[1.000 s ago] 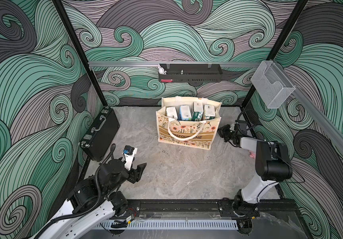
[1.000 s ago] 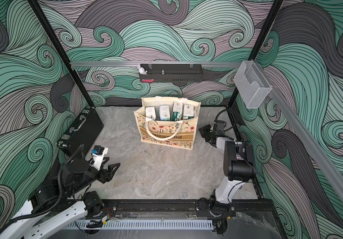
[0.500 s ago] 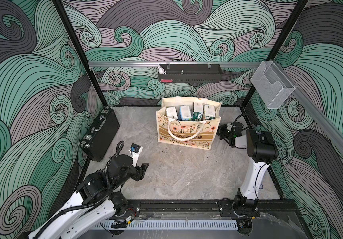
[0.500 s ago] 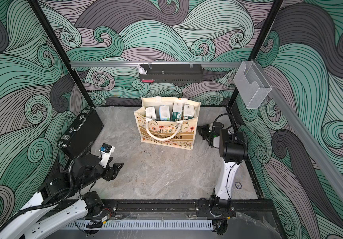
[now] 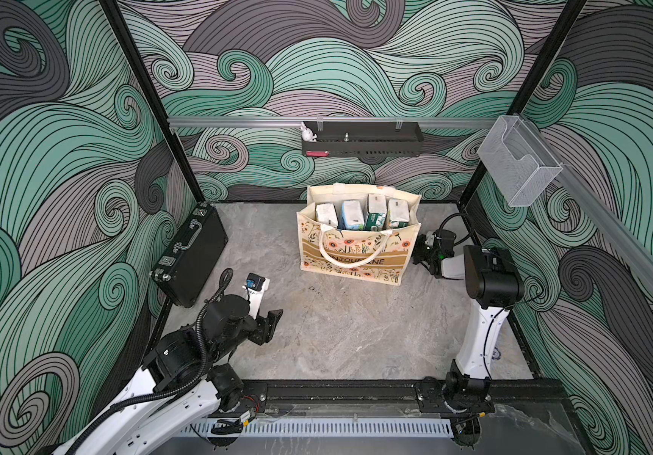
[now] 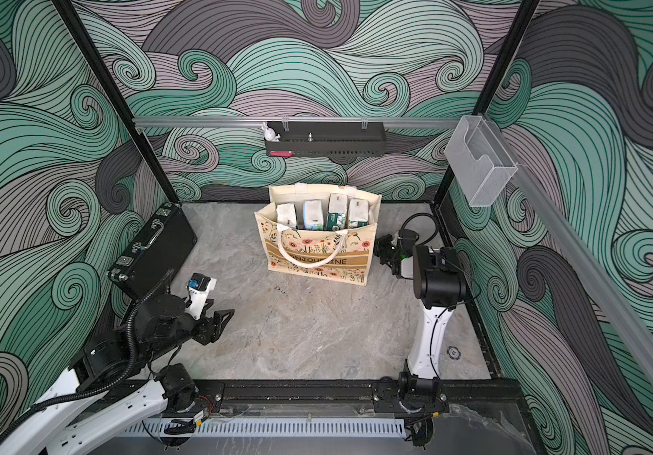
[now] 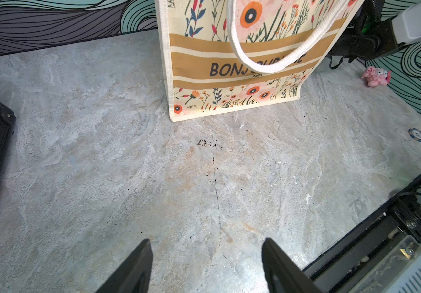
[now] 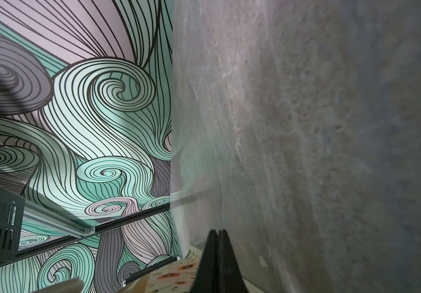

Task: Put tissues into the canvas bag
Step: Move the canvas bag to the center of the board.

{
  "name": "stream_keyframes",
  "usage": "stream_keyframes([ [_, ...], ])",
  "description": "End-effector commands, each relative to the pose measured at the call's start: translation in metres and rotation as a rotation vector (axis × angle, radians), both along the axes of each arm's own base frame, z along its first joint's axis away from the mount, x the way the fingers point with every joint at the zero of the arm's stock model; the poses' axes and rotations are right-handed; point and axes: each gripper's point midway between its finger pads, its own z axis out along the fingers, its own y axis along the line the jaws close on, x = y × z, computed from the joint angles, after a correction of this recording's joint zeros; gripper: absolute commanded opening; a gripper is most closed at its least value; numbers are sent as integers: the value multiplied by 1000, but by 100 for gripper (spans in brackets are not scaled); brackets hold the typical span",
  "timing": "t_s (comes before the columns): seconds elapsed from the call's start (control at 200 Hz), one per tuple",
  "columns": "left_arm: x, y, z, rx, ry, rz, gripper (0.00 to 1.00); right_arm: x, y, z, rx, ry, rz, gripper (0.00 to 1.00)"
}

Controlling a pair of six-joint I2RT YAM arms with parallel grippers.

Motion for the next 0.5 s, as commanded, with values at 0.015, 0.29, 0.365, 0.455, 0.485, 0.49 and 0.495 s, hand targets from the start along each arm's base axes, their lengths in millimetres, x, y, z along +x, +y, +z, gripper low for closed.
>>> stream_keyframes([
  [0.015, -1, 3, 11, -17, -31, 2, 70, 10, 14, 10, -36, -25, 38, 0],
  [0.29, -1, 3, 10, -13, -27, 2, 70, 27, 25, 14, -39, -23, 62, 0],
  [0.365, 0, 3, 10, -11, -26, 2, 70, 31, 32, 16, -27, -25, 74, 0],
  [0.455, 0, 3, 10, -11, -26, 2, 70, 34, 41, 17, -16, -26, 90, 0],
  [0.485, 0, 3, 11, -13, -27, 2, 70, 35, 43, 18, -14, -27, 94, 0],
  [0.49, -1, 3, 11, -13, -26, 1, 70, 35, 44, 18, -14, -27, 95, 0],
  [0.495, 0, 3, 11, -12, -27, 2, 70, 35, 45, 18, -14, -28, 96, 0],
])
